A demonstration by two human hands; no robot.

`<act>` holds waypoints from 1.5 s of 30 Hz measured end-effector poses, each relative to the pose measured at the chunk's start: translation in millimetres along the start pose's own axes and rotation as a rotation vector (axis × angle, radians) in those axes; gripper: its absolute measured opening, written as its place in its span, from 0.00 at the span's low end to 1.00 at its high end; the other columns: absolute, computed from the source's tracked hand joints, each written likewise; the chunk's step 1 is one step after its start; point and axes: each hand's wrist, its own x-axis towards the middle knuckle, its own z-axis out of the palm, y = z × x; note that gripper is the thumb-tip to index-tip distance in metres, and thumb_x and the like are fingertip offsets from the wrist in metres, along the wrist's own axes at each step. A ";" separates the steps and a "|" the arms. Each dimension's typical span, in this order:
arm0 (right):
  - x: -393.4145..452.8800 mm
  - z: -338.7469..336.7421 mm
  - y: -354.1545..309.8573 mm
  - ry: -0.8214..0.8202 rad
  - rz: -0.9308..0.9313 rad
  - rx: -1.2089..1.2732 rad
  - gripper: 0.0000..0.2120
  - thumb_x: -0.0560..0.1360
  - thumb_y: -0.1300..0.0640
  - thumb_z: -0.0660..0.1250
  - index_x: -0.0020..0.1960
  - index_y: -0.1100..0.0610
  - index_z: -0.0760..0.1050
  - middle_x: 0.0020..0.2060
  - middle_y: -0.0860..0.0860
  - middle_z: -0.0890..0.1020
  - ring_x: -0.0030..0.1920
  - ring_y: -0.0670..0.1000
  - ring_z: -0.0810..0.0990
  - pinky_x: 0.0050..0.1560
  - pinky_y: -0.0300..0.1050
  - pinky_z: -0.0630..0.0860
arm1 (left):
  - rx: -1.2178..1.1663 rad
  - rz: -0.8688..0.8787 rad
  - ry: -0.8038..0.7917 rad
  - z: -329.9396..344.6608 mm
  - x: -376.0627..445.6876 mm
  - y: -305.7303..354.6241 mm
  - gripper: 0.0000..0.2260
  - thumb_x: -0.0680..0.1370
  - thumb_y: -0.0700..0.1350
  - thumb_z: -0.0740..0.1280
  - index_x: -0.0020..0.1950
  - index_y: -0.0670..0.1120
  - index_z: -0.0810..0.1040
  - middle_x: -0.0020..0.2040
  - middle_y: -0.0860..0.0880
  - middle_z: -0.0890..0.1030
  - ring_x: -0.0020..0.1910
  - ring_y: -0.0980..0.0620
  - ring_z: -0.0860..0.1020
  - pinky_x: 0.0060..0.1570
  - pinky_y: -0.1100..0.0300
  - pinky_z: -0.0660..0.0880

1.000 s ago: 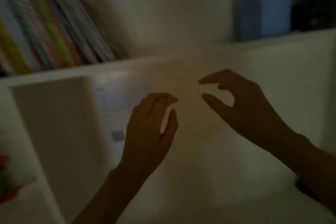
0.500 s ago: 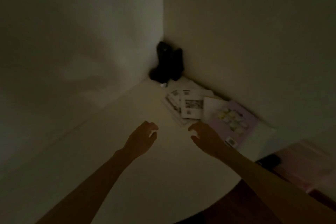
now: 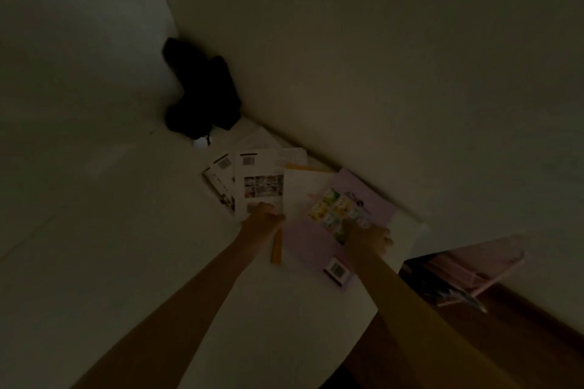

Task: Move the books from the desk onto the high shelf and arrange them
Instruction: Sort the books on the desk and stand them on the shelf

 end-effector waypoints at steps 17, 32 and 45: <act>-30.8 29.3 -7.7 -0.457 0.007 0.365 0.28 0.66 0.52 0.76 0.58 0.64 0.71 0.53 0.62 0.78 0.47 0.60 0.80 0.43 0.58 0.81 | -0.455 0.014 -0.012 -13.5 4.8 -7.4 0.14 0.72 0.41 0.72 0.57 0.46 0.77 0.51 0.47 0.80 0.51 0.49 0.78 0.42 0.63 0.73; -94.6 43.9 -16.6 -0.866 -0.817 0.210 0.19 0.75 0.64 0.67 0.59 0.47 0.65 0.51 0.61 0.77 0.53 0.58 0.79 0.54 0.54 0.77 | -0.501 0.380 0.230 -94.1 -56.7 -69.0 0.15 0.69 0.39 0.74 0.50 0.55 0.81 0.49 0.55 0.84 0.50 0.57 0.81 0.50 0.59 0.78; -112.1 58.8 -13.4 -0.804 -0.885 -0.028 0.19 0.74 0.59 0.70 0.57 0.43 0.66 0.51 0.48 0.79 0.47 0.47 0.82 0.43 0.42 0.80 | -0.455 0.242 0.374 -83.9 -70.3 -74.8 0.27 0.72 0.36 0.71 0.68 0.42 0.65 0.55 0.47 0.79 0.53 0.44 0.80 0.34 0.63 0.77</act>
